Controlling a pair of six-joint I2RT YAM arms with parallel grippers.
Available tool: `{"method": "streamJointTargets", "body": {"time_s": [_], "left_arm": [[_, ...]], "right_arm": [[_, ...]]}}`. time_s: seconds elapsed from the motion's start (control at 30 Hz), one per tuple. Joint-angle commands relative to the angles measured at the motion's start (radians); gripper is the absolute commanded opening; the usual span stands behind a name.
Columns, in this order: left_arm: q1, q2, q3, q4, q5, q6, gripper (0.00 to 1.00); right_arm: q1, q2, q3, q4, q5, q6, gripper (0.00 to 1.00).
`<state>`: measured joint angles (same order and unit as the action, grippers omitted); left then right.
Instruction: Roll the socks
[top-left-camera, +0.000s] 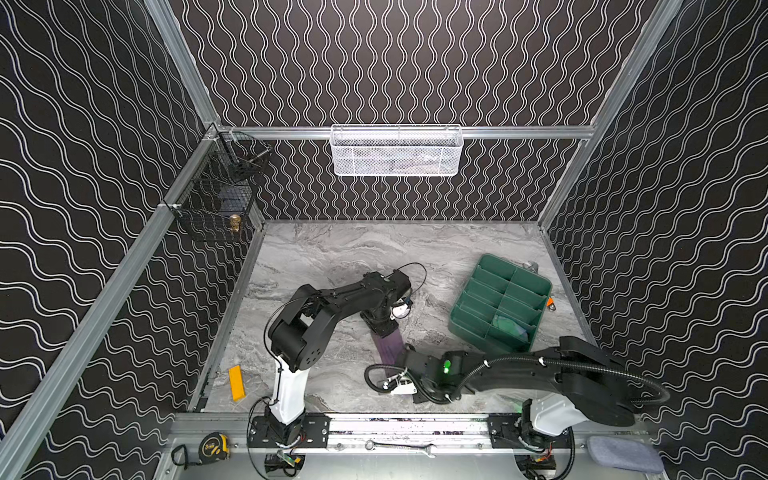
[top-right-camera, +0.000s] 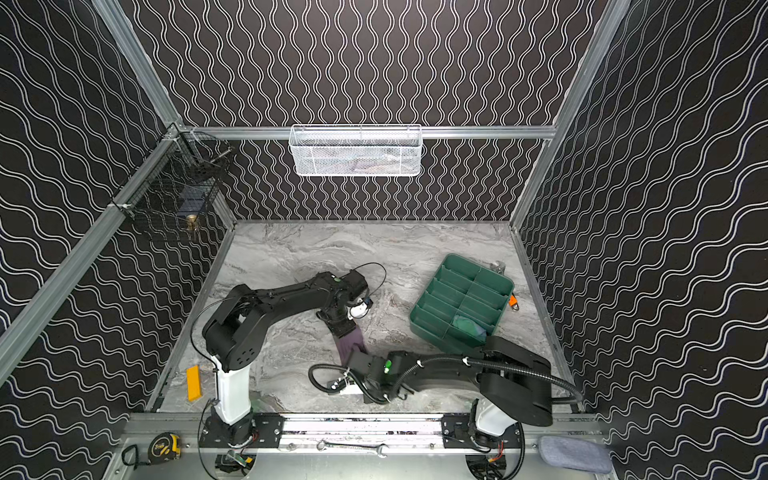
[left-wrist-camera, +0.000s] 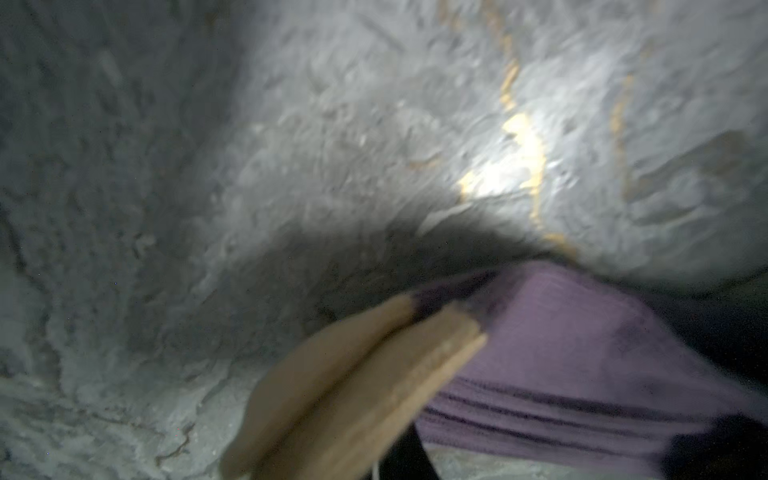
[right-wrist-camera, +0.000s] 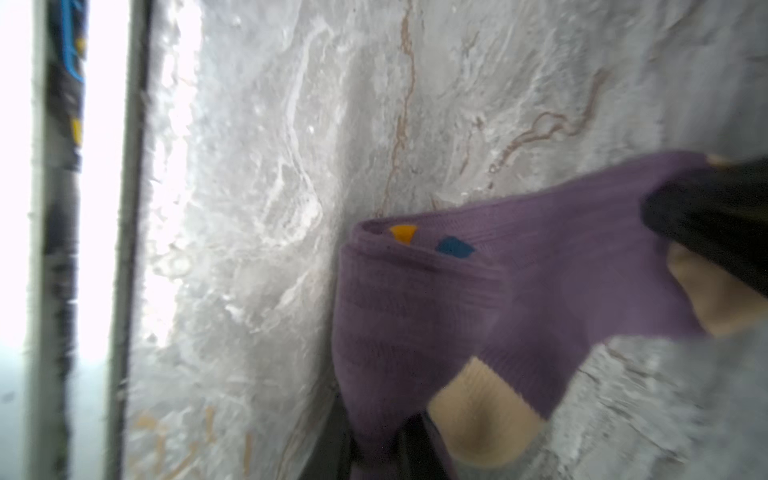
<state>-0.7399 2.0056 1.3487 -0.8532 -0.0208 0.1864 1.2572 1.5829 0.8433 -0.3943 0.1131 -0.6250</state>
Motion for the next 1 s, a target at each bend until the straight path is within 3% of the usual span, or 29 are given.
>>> {"method": "streamJointTargets", "body": {"time_s": [0.0,0.27,0.43,0.7,0.9,0.97], "left_arm": [[-0.027,0.065,-0.004,0.218,0.102,0.003,0.08],[-0.090,0.026,0.056,0.225,0.136,0.022,0.06],[-0.124,-0.044,0.060,0.220,0.169,0.042,0.06],[-0.143,-0.179,0.047,0.205,0.153,0.090,0.25],[-0.142,-0.240,0.136,0.126,0.119,0.142,0.29],[-0.139,-0.284,0.168,0.115,0.057,0.155,0.28]], "right_arm": [[-0.027,0.061,0.078,-0.267,-0.186,0.049,0.00],[-0.085,0.245,0.256,-0.391,-0.178,0.080,0.00],[-0.110,0.298,0.261,-0.374,-0.085,0.097,0.00],[-0.145,0.265,0.232,-0.362,-0.114,0.108,0.00],[-0.147,0.269,0.230,-0.370,-0.114,0.111,0.00],[-0.150,0.273,0.239,-0.376,-0.119,0.109,0.00]]}}
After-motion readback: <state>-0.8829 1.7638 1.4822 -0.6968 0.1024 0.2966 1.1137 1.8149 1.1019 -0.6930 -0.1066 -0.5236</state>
